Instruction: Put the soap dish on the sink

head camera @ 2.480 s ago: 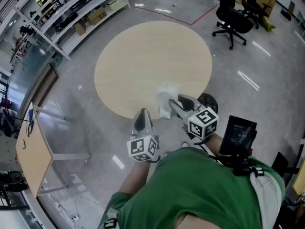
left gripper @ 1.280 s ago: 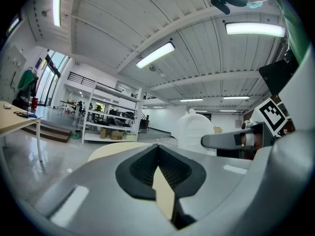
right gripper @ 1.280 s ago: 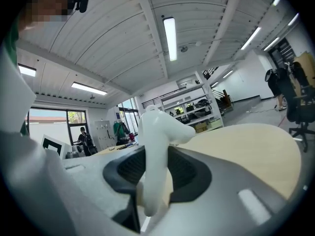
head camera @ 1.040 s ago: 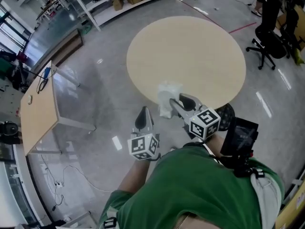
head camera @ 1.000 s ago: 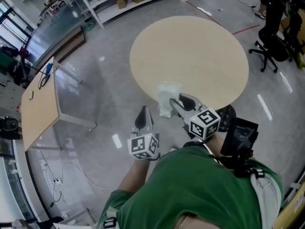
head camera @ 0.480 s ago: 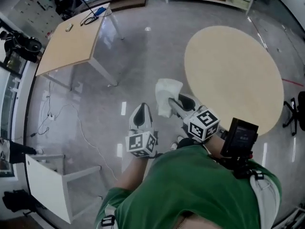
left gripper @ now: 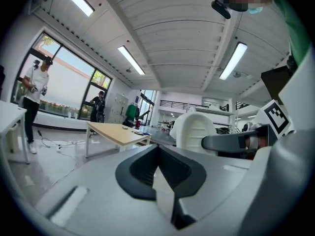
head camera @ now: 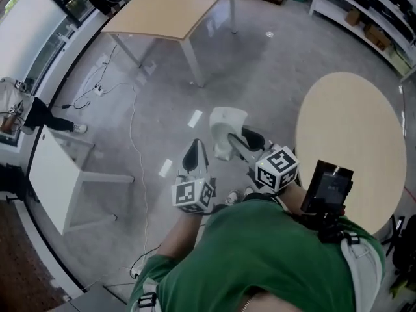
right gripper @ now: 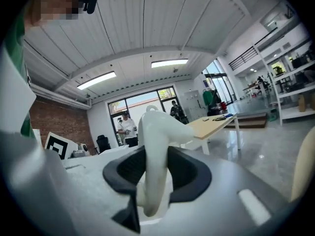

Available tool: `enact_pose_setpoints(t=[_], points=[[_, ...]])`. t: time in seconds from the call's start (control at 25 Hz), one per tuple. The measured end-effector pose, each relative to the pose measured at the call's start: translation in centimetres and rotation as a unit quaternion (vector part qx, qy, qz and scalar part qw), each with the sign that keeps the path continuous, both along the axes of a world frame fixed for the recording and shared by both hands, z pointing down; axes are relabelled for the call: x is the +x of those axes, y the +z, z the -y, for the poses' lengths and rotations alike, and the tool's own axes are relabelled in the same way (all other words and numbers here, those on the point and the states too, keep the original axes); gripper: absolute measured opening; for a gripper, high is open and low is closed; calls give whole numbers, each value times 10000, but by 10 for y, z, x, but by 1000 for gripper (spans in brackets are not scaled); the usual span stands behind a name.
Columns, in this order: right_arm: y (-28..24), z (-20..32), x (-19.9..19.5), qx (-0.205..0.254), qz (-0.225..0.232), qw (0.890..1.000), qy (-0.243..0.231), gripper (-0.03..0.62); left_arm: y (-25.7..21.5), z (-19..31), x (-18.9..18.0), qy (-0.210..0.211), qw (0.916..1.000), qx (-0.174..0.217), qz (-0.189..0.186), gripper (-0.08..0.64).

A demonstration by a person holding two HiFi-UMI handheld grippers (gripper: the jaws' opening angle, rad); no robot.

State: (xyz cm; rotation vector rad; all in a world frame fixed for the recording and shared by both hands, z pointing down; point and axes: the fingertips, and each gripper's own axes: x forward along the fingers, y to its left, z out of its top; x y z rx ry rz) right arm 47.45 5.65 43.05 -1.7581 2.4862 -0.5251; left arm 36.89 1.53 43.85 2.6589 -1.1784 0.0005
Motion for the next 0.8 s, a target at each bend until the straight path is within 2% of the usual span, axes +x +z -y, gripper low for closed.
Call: enact_pose_setpoints(t=[0.32, 0.6, 0.8], points=[[6, 23, -61, 23, 71, 9937, -1117, 129, 4, 0, -67, -1146, 9934, 72, 57, 5], [8, 37, -121, 35, 118, 9855, -1692, 129, 3, -1, -126, -1729, 9848, 114, 109, 5], [14, 47, -193, 48, 94, 9799, -1994, 129, 9, 4, -199, -2062, 9784, 134, 74, 5]])
